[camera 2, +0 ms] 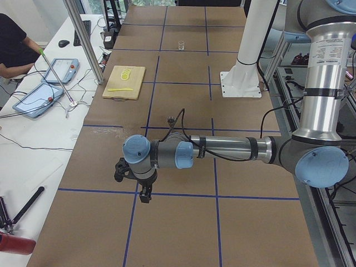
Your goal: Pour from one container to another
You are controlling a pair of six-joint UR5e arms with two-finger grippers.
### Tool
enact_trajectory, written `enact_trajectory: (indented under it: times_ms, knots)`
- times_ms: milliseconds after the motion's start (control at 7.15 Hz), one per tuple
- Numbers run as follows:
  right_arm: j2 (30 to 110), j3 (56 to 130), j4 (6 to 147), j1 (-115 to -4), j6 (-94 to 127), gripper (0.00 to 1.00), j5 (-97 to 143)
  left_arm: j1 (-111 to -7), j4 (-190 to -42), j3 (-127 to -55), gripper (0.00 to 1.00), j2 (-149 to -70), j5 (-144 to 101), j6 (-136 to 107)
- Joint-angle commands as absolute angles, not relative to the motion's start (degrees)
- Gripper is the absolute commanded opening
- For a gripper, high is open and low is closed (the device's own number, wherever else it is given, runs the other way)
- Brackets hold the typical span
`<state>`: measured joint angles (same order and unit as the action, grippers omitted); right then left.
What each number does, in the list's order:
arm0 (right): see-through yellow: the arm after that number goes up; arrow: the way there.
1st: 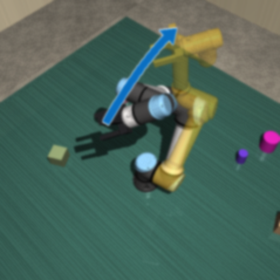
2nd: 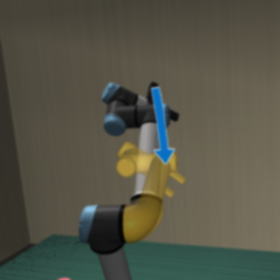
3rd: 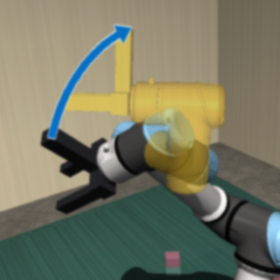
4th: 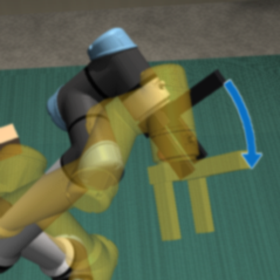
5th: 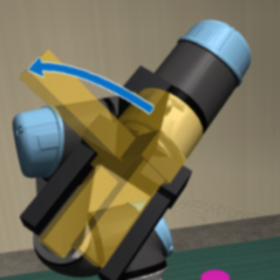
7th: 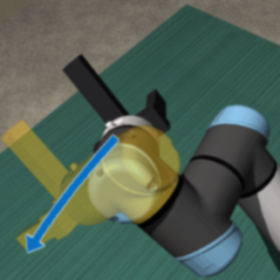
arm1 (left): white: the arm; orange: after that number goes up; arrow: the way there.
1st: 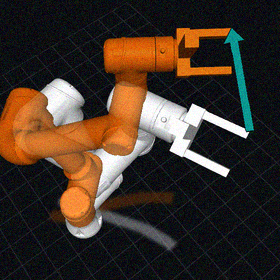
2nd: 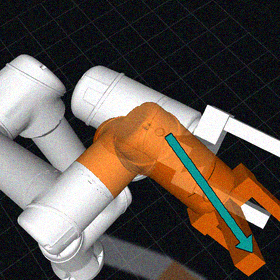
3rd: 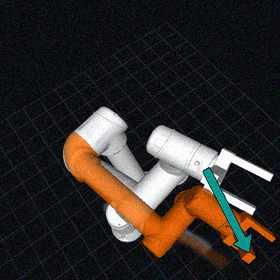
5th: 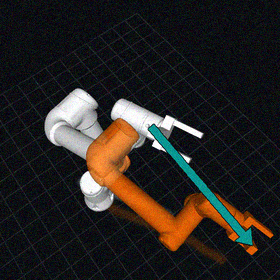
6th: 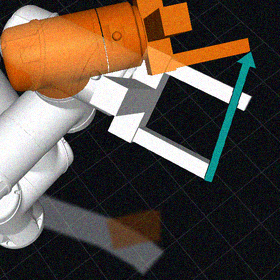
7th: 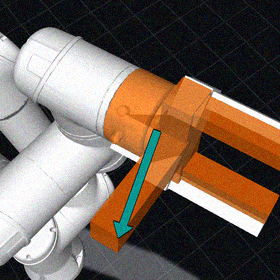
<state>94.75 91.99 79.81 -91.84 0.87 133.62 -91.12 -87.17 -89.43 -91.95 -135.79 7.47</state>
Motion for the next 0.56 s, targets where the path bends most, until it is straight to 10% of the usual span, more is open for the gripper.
enact_trajectory:
  times_ms: [0,420]
  knots:
    - [94.83,91.93,79.80,-91.85,1.32,1.00,133.77,-91.06,-87.19,-89.56,1.00,-92.11,-135.79,7.47]
    - [94.83,91.14,79.72,-91.85,1.49,1.00,133.77,-91.05,-87.36,-89.65,1.00,-92.11,-135.79,7.56]
